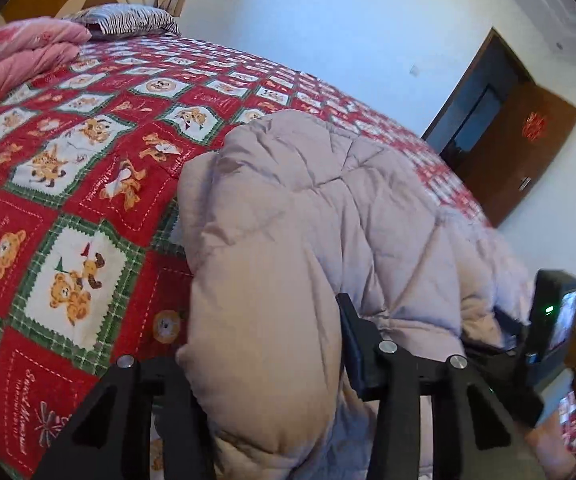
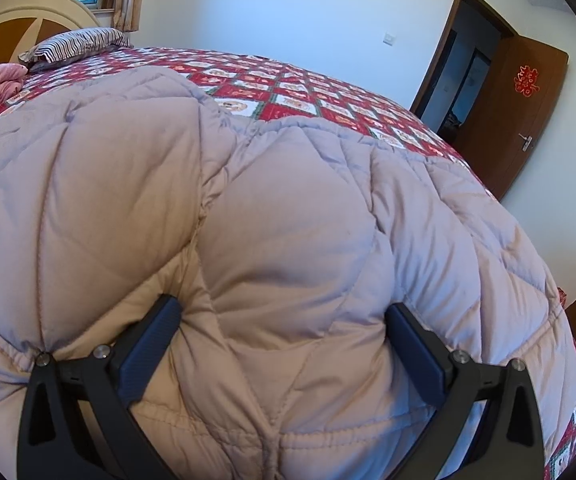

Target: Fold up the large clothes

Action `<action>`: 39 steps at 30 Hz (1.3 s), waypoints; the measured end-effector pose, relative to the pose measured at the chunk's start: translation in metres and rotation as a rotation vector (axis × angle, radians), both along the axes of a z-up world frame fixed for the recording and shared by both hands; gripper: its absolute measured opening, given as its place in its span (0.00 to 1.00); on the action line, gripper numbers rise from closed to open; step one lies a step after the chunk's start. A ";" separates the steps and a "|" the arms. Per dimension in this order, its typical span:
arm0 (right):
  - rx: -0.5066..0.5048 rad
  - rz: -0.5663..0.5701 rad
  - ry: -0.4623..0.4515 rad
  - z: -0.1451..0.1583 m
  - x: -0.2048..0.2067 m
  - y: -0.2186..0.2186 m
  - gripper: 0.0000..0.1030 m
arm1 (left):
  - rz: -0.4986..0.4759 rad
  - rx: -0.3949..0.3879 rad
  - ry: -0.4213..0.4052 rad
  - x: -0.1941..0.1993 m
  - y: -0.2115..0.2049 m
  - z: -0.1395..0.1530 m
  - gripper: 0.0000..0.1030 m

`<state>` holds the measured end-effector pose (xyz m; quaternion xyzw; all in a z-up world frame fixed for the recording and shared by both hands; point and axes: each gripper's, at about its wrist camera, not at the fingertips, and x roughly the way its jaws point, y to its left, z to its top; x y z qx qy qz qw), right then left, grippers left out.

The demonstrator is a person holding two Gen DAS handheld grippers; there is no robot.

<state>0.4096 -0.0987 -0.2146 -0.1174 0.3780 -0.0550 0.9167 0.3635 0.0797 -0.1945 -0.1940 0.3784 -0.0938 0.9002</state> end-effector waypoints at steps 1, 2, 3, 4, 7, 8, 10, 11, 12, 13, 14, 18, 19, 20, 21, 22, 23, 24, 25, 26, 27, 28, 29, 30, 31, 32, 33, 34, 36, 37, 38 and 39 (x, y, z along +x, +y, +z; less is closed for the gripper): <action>0.001 0.000 0.000 0.000 0.000 0.000 1.00 | 0.003 -0.013 -0.003 0.000 0.001 -0.001 0.43; 0.004 0.000 -0.001 0.000 0.000 -0.001 1.00 | 0.006 -0.027 -0.006 0.000 0.002 -0.002 0.42; 0.006 0.001 0.000 0.000 0.000 -0.002 1.00 | 0.008 -0.041 -0.009 0.000 0.004 -0.003 0.41; 0.005 0.001 0.000 0.000 0.000 -0.002 1.00 | 0.012 -0.051 -0.010 0.000 0.005 -0.004 0.37; 0.011 -0.003 0.012 0.002 -0.002 -0.002 1.00 | 0.021 -0.089 0.001 0.000 0.013 -0.006 0.31; 0.029 0.001 0.032 0.006 -0.005 -0.004 1.00 | 0.019 -0.100 0.002 0.001 0.016 -0.006 0.30; 0.063 0.010 0.049 0.016 -0.017 -0.010 1.00 | 0.013 -0.118 0.001 0.002 0.021 -0.005 0.28; 0.070 0.013 0.049 0.021 -0.025 -0.013 1.00 | 0.009 -0.133 -0.001 0.002 0.024 -0.005 0.27; 0.069 0.019 0.042 0.025 -0.037 -0.015 1.00 | 0.004 -0.142 -0.008 0.001 0.025 -0.004 0.27; 0.062 0.022 0.024 0.029 -0.051 -0.017 1.00 | 0.002 -0.141 -0.015 0.000 0.026 -0.003 0.26; 0.059 0.025 0.008 0.030 -0.065 -0.018 1.00 | -0.001 -0.147 -0.023 -0.002 0.026 -0.003 0.26; 0.005 0.064 0.041 0.002 -0.080 -0.006 1.00 | -0.009 -0.172 -0.039 -0.008 0.027 -0.001 0.23; -0.025 0.070 0.009 -0.003 -0.081 -0.002 1.00 | -0.013 -0.173 -0.049 -0.011 0.027 0.001 0.21; -0.034 0.066 0.006 -0.005 -0.080 0.000 1.00 | -0.014 -0.173 -0.058 -0.012 0.028 0.003 0.20; -0.043 0.061 0.009 -0.006 -0.079 0.002 1.00 | -0.016 -0.176 -0.066 -0.012 0.029 0.005 0.19; -0.050 0.057 0.014 -0.006 -0.077 0.004 1.00 | -0.014 -0.184 -0.073 -0.013 0.030 0.008 0.17; -0.057 0.056 0.014 -0.007 -0.077 0.005 1.00 | -0.015 -0.200 -0.079 -0.014 0.031 0.010 0.17; -0.060 0.056 0.009 -0.008 -0.077 0.005 1.00 | -0.019 -0.208 -0.087 -0.016 0.032 0.013 0.16; -0.059 0.053 0.006 -0.009 -0.076 0.006 1.00 | -0.021 -0.208 -0.095 -0.018 0.032 0.016 0.15; -0.059 0.046 0.003 -0.009 -0.077 0.007 1.00 | -0.024 -0.210 -0.105 -0.020 0.032 0.019 0.15; -0.058 0.039 0.002 -0.010 -0.077 0.010 1.00 | -0.028 -0.213 -0.114 -0.023 0.034 0.022 0.14; -0.055 0.033 0.002 -0.010 -0.078 0.012 1.00 | -0.029 -0.211 -0.125 -0.026 0.035 0.026 0.14; -0.053 0.025 0.000 -0.011 -0.079 0.016 1.00 | -0.029 -0.211 -0.135 -0.030 0.037 0.031 0.14; -0.055 0.023 -0.003 -0.011 -0.081 0.018 1.00 | -0.030 -0.210 -0.148 -0.035 0.040 0.035 0.13; -0.060 0.022 -0.007 -0.012 -0.083 0.022 1.00 | -0.029 -0.201 -0.159 -0.040 0.042 0.039 0.13; -0.060 0.024 -0.010 -0.011 -0.087 0.025 1.00 | -0.025 -0.184 -0.173 -0.044 0.044 0.043 0.13; -0.051 0.030 -0.010 -0.011 -0.089 0.030 1.00 | -0.019 -0.160 -0.189 -0.050 0.047 0.050 0.13; -0.038 0.041 -0.011 -0.011 -0.092 0.035 1.00 | -0.016 -0.151 -0.198 -0.054 0.050 0.054 0.13; -0.025 0.076 -0.014 -0.009 -0.097 0.046 1.00 | -0.009 -0.121 -0.215 -0.062 0.056 0.064 0.13; -0.007 0.090 -0.011 -0.006 -0.099 0.047 1.00 | -0.007 -0.106 -0.223 -0.064 0.058 0.068 0.13; 0.029 0.108 -0.005 -0.001 -0.103 0.045 1.00 | -0.008 -0.088 -0.233 -0.067 0.059 0.073 0.13; 0.050 0.118 -0.003 0.002 -0.106 0.042 1.00 | -0.013 -0.073 -0.240 -0.068 0.058 0.079 0.13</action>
